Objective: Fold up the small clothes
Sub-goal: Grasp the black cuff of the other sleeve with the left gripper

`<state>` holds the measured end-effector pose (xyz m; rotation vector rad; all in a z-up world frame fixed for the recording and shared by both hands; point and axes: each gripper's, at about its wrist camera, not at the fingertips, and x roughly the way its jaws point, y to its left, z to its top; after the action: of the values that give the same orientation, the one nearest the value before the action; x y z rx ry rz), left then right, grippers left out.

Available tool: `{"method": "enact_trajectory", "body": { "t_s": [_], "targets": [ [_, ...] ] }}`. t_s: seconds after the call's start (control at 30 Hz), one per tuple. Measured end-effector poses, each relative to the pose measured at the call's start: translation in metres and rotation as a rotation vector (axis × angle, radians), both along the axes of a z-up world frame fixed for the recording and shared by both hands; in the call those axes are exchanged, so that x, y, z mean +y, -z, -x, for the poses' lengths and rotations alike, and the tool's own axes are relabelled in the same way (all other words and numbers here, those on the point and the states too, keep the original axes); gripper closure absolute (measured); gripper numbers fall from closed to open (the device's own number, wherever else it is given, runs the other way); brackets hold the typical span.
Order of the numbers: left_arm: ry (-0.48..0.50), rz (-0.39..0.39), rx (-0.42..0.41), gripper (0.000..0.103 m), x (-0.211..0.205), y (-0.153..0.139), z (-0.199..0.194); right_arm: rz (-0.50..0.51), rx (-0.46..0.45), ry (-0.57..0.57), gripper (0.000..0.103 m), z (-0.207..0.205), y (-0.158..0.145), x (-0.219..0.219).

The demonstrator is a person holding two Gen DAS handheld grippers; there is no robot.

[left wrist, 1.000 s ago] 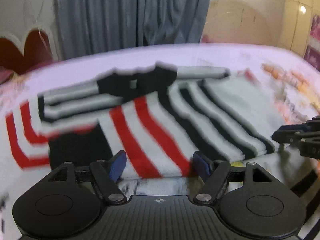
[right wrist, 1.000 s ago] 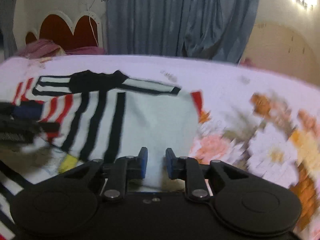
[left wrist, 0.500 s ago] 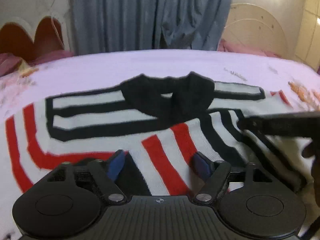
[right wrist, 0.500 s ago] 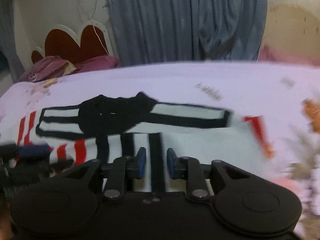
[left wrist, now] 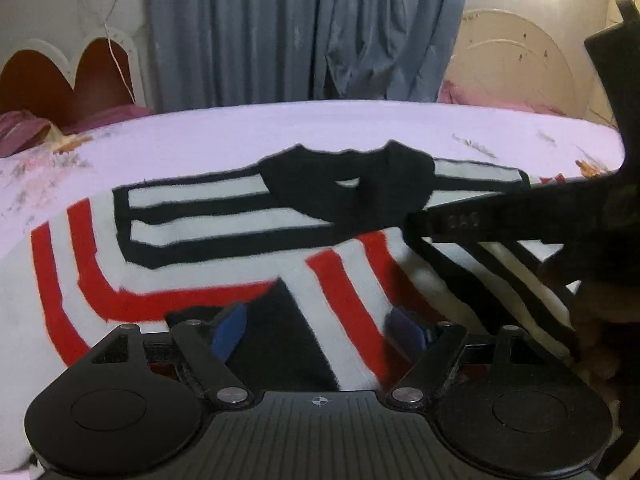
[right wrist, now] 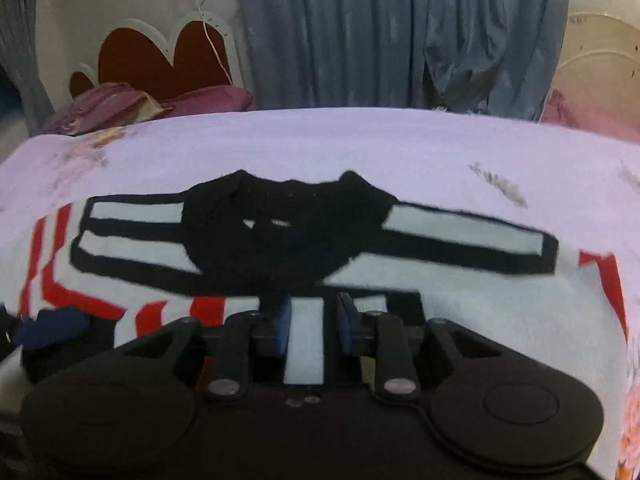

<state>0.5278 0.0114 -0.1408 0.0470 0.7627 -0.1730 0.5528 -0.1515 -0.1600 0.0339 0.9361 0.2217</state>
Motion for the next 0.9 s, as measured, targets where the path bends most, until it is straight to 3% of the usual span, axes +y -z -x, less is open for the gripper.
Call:
{"method": "enact_trajectory", "body": {
  "t_s": [0.13,0.2,0.3,0.33,0.53,0.63,0.73,0.9],
  "targets": [
    [-0.021,0.030,-0.034,0.025,0.009,-0.013,0.014,-0.053,-0.024,0.025,0.078,0.029,-0.024,-0.014],
    [-0.029,0.027,-0.005,0.025,0.011,-0.007,0.016,-0.065,-0.023,0.019,0.077,0.046,-0.027,-0.016],
    [-0.020,-0.019,0.013,0.025,0.005,0.001,0.014,-0.012,0.047,0.000,0.076,0.052,-0.009,-0.004],
    [-0.018,-0.029,0.019,0.025,0.004,0.000,0.014,0.011,0.030,-0.005,0.076,0.054,-0.008,0.000],
    [-0.073,0.008,0.013,0.025,0.020,-0.015,0.028,-0.006,0.015,0.020,0.072,0.067,-0.031,0.002],
    [-0.153,0.015,-0.009,0.025,0.043,-0.024,0.045,-0.028,0.006,-0.004,0.064,0.077,-0.040,0.006],
    [-0.268,0.027,-0.026,0.011,0.081,-0.030,0.071,-0.078,0.003,-0.043,0.064,0.080,-0.046,0.020],
    [-0.486,0.053,-0.048,0.011,0.167,-0.033,0.129,-0.162,-0.004,-0.142,0.066,0.086,-0.052,0.079]
  ]
}}
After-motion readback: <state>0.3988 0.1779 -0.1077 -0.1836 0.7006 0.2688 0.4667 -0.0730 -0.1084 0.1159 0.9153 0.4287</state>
